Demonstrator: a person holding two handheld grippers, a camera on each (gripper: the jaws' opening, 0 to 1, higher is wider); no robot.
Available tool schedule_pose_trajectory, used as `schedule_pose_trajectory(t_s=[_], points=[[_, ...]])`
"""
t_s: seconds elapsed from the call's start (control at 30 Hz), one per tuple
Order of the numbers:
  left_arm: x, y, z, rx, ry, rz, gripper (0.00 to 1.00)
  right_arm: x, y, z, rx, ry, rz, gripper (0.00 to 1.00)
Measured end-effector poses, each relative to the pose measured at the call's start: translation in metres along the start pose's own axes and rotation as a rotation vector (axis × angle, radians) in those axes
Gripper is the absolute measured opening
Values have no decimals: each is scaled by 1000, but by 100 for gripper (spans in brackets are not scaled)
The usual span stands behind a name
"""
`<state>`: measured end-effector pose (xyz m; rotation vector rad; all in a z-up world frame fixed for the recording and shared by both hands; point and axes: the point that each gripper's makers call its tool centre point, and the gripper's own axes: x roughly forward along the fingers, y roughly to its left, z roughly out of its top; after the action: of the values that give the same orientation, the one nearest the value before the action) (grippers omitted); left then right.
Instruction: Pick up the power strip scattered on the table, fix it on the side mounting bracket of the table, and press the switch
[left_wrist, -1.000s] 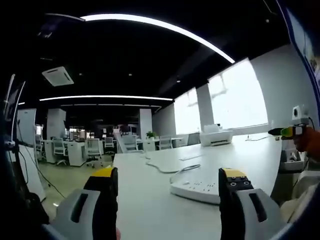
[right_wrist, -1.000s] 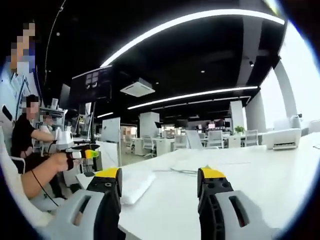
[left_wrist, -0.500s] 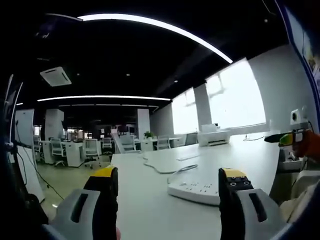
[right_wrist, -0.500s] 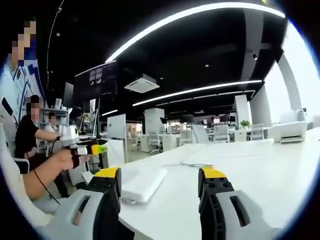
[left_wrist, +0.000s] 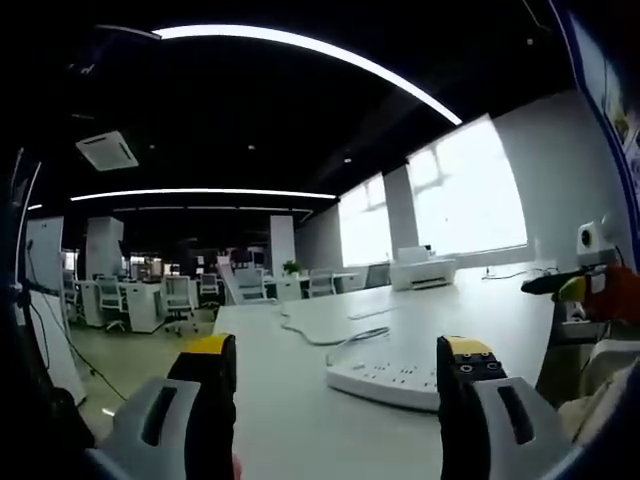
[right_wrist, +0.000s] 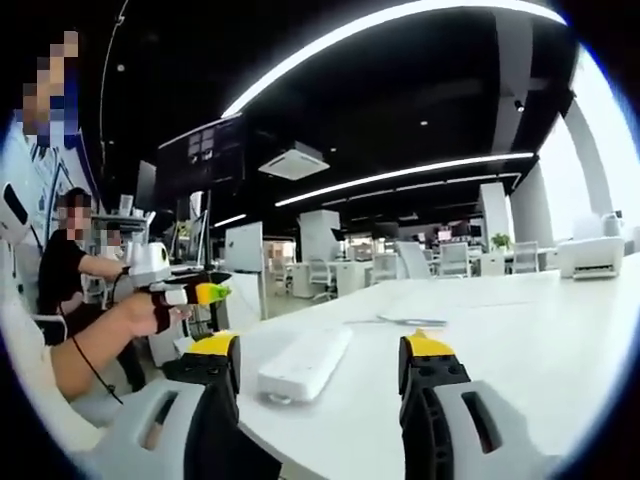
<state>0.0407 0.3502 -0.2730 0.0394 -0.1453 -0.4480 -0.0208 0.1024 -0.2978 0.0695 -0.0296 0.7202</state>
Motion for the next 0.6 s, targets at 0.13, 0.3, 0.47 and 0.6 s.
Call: schedule_pose_trajectory(t_s=[0.13, 0.3, 0.47, 0.6], points=[[0, 1, -1, 0, 1, 1, 86, 4, 6, -4, -1, 10, 10, 62], [0, 3, 0, 4, 1, 3, 86, 8, 13, -8, 5, 20, 26, 63], [2, 3, -1, 5, 4, 0, 86, 13, 18, -10, 5, 28, 34, 64], [2, 3, -2, 7, 7, -1, 86, 17, 22, -13, 7, 38, 43, 65]])
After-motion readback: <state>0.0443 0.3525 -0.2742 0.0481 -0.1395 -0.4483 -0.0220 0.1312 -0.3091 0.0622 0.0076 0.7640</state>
